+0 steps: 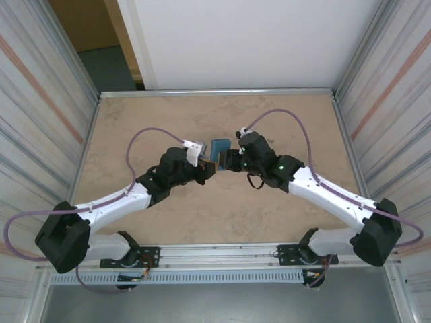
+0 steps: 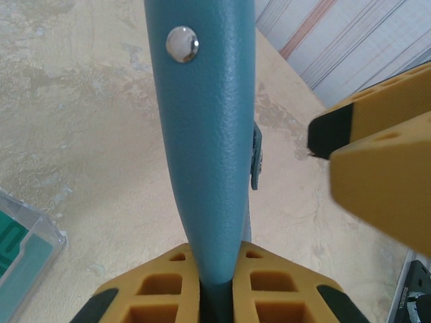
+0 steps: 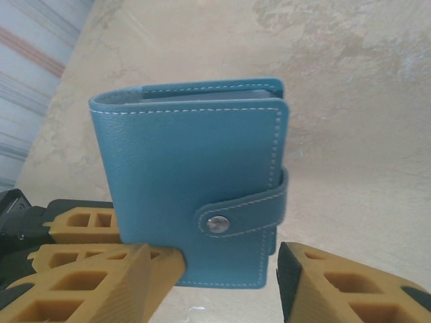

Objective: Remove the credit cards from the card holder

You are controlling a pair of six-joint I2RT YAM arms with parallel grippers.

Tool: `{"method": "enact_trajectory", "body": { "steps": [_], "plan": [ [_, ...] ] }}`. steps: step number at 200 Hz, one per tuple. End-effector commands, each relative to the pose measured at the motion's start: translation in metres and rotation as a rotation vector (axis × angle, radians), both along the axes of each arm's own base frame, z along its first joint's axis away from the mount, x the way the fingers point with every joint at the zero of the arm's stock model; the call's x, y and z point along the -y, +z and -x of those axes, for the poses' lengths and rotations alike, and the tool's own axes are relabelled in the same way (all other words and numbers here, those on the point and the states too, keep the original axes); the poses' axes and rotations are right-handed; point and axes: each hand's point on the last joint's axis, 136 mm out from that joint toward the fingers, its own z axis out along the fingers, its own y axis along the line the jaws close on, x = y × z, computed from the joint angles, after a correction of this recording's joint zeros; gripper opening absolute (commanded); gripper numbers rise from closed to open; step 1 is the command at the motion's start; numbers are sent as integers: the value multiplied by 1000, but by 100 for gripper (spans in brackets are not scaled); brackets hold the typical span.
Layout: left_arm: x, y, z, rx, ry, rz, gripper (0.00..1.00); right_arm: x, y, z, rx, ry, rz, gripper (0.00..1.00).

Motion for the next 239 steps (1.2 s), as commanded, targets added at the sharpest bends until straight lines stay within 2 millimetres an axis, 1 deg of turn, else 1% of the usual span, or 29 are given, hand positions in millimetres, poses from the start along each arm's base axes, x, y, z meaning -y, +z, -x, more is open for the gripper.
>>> {"method": "enact_trajectory", "body": {
  "steps": [1,14,53,122,151,176,192,239],
  "plan": [
    [5,18,-4,48,7,48,0,-10,9,-8,24,-13,-12,50],
    [5,19,-4,49,7,48,0,-11,5,-10,16,-26,6,50],
    [5,19,-2,48,-3,50,0,-2,-5,-19,0,-98,65,45],
    [12,22,3,45,-48,66,0,-6,-21,-26,-32,-119,95,41],
    [10,22,2,46,-39,64,0,5,-28,-29,-56,-167,119,39],
    [7,23,1,56,-24,64,0,16,-36,-30,-89,-201,121,35],
    [6,23,0,60,-17,63,0,19,-40,-28,-108,-206,113,32],
    [6,24,-2,64,-7,66,0,16,-40,-25,-110,-175,95,29]
  ]
}}
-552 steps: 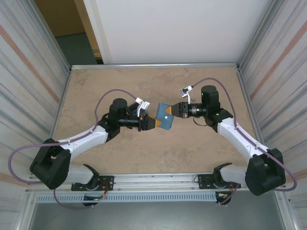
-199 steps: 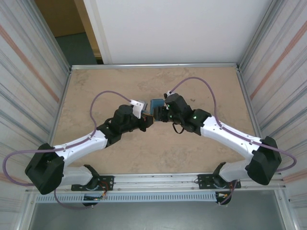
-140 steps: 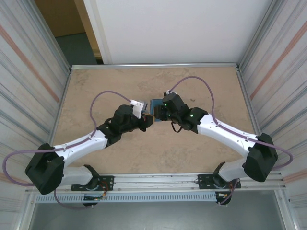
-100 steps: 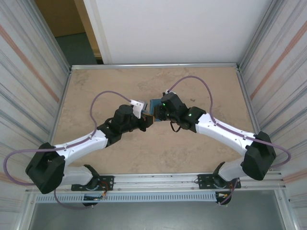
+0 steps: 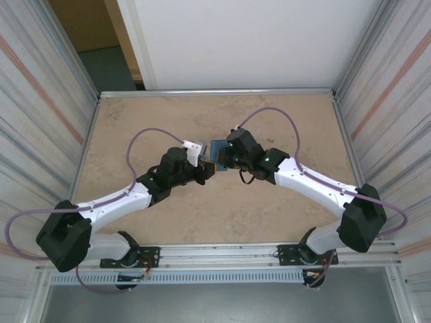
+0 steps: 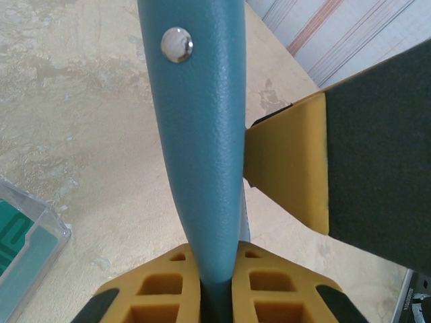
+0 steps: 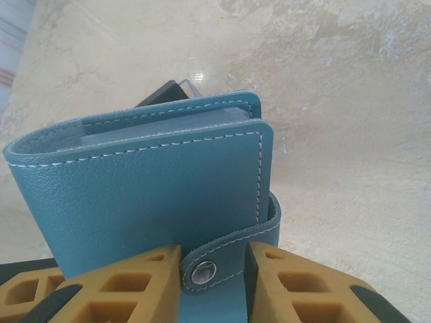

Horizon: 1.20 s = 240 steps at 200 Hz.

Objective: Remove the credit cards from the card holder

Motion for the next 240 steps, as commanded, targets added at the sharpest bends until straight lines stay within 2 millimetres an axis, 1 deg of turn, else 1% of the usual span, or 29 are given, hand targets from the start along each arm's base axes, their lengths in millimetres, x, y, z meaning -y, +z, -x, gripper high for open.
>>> {"method": "enact_trajectory", "body": {
  "steps": [1,73,139,185,240],
  "plan": [
    [7,30,-1,82,-20,74,0,20,-15,-2,-30,-62,47,28],
    [6,30,-3,84,-7,71,0,17,-13,0,-23,-40,33,19],
    [4,29,-6,86,11,65,0,17,-13,1,-14,-32,42,12],
    [4,29,-7,86,14,68,0,21,-11,2,-3,-43,49,10],
    [2,26,-7,78,15,66,0,28,-8,1,7,-55,50,11]
  ]
}}
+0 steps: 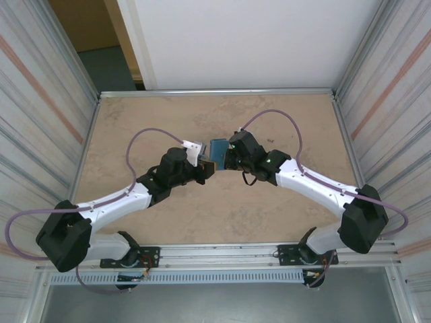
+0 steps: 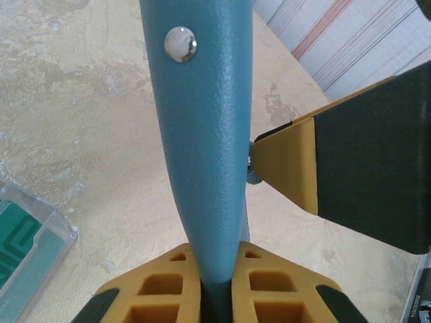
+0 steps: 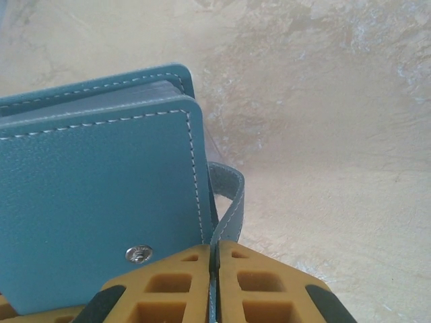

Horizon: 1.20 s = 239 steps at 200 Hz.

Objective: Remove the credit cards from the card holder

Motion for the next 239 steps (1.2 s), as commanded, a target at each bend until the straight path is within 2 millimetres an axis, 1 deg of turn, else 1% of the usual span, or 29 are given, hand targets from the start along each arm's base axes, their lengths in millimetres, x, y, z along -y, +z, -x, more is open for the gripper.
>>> {"method": "enact_trajectory", "body": {
  "steps": [1,27,47,69,76,95,107,133,164,201,222,239],
  "plan": [
    [4,26,-5,70,-3,68,0,15,4,0,17,-32,18,11],
    [3,30,-3,83,-40,64,0,20,8,0,29,-28,9,18],
    [3,38,-1,90,-99,72,0,23,13,-1,43,-19,-9,26],
    [3,49,3,88,-180,106,0,26,14,-4,39,-7,-53,29],
    [4,52,6,86,-203,115,0,26,15,-5,35,0,-79,30],
    [7,59,11,86,-257,138,0,21,19,-5,30,53,-176,34],
    [10,63,15,84,-290,157,0,17,24,-6,37,96,-250,37],
    [11,71,19,84,-325,190,0,15,38,-4,58,173,-382,44],
    [8,80,20,85,-332,239,0,16,56,3,94,261,-484,45],
    [3,91,21,91,-341,297,0,19,70,15,145,334,-525,47],
    [4,95,24,89,-363,317,0,17,79,23,179,376,-543,48],
    [5,100,28,90,-389,334,0,18,82,26,191,388,-546,48]
  ]
}}
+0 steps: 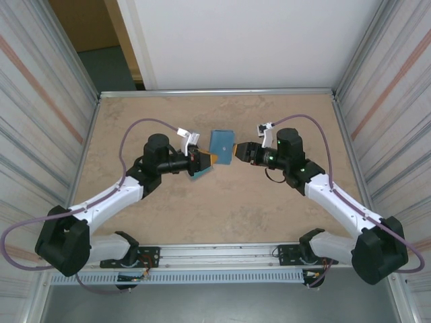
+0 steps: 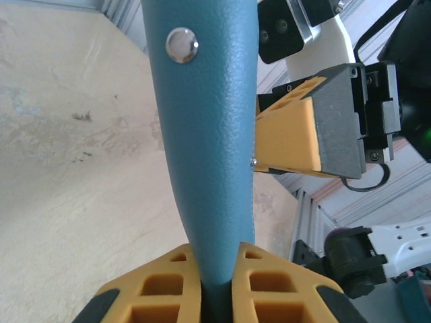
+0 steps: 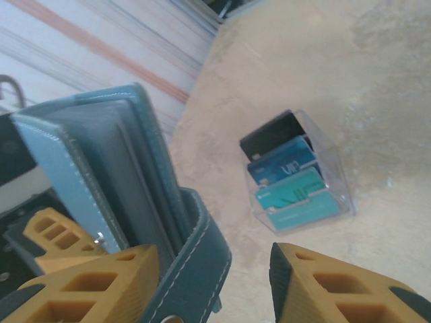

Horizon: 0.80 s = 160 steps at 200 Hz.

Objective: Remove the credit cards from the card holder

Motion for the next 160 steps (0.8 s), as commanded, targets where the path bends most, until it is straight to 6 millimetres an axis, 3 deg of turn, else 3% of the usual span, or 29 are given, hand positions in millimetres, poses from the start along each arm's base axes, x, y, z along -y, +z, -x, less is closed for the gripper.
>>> {"method": "enact_trajectory", "body": {
  "steps": [1,92,160],
  "plan": [
    [2,30,14,64,-71,83,0,-5,16,13,80,81,-34,48],
    [4,43,21,81,-108,135,0,-16,24,26,121,189,-90,43],
    [5,56,29,107,-156,181,0,-26,35,43,165,308,-169,35]
  ]
}}
